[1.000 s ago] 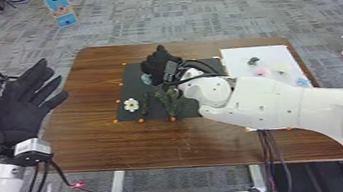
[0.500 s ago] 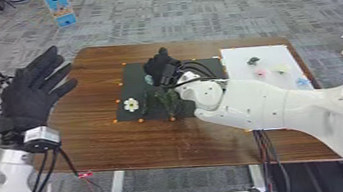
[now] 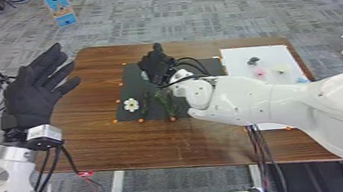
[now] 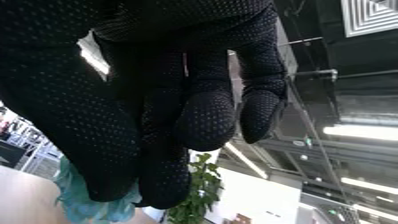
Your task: Arrange flowers
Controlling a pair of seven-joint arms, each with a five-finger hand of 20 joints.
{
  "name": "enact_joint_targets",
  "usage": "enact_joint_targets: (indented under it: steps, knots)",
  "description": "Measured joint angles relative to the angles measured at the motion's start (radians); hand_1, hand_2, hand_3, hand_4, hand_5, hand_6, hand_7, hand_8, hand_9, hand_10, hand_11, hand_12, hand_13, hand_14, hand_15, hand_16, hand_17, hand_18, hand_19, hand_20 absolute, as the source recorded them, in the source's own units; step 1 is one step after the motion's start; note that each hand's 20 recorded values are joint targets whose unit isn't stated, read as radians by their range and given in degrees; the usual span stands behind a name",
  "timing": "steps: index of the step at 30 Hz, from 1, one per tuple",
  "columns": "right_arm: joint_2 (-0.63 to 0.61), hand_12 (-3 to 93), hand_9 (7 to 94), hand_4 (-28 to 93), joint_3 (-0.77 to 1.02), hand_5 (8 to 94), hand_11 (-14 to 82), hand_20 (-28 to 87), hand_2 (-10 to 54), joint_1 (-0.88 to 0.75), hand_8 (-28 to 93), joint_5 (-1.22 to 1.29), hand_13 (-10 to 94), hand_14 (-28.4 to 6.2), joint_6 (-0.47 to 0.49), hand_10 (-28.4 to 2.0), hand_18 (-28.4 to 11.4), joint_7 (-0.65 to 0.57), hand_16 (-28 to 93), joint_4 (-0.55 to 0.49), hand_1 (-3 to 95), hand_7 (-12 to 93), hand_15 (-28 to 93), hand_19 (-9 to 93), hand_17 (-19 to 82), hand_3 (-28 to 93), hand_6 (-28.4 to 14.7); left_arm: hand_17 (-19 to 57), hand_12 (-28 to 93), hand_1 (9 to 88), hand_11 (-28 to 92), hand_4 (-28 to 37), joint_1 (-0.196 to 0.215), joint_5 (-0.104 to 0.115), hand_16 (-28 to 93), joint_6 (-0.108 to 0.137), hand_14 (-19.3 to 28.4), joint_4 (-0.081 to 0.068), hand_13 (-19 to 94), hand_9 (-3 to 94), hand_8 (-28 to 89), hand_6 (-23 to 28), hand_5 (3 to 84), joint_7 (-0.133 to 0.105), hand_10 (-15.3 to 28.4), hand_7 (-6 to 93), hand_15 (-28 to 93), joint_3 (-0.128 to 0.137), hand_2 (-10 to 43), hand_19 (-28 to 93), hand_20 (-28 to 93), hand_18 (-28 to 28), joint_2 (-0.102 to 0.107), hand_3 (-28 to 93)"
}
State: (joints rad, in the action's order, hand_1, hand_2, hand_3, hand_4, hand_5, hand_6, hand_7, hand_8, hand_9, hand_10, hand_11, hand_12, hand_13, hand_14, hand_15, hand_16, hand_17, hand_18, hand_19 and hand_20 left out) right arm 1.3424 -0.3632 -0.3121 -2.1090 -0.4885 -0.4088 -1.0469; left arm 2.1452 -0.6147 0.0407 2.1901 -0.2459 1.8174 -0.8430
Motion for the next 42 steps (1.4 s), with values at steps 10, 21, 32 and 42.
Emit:
enact_joint_targets:
  steps: [10,21,32,42]
  knots:
    - [0.032,52.8,81.8,-28,-0.009,70.2,25.4,56,-9.5,0.006,0,-0.002,63,-4.6,-0.016,-4.1,-19.3,-0.003,45,0.005,49.3,50,71,78,26,80,5.9,-11.1,16,22.5,12,-28.3,-0.009,0.0,5,-0.001,13.0,-0.003,19,22.7,-8,2.4,28.0,-0.005,9.8,15.3,11,-0.008,-8.7,39,9,22.2,0.004,65]
    - [0.043,52.6,81.6,-28,-0.006,70.3,25.1,56,-9.5,-0.005,0,-0.058,62,-4.5,-0.003,-4.1,-19.1,-0.001,45,0.007,49.5,50,71,78,25,79,6.0,-10.8,16,22.4,13,-28.3,-0.038,0.001,5,-0.007,14.5,-0.013,19,22.7,-8,2.5,28.0,-0.006,9.8,15.2,11,-0.028,-8.7,39,9,22.4,0.008,66]
    - [0.055,52.8,81.2,-28,-0.012,70.1,25.0,56,-9.5,-0.018,0,-0.068,62,-4.5,0.01,-3.9,-19.0,-0.005,45,0.026,49.7,50,71,78,25,79,6.2,-11.0,16,22.5,13,-28.3,-0.045,0.001,5,-0.011,13.5,-0.015,19,22.8,-8,2.5,28.0,-0.007,9.9,15.3,11,-0.033,-8.6,39,9,22.2,0.008,65]
    - [0.056,50.3,79.1,-28,-0.007,67.2,21.3,56,-9.5,-0.024,-3,-0.071,60,-5.1,0.045,-4.0,-19.1,-0.01,45,0.027,47.6,45,71,77,24,79,6.3,-11.0,16,22.5,13,-28.3,-0.052,0.001,5,-0.017,13.5,-0.019,19,22.8,-8,2.5,28.0,-0.007,9.8,15.3,11,-0.037,-8.6,39,9,22.3,0.008,65]
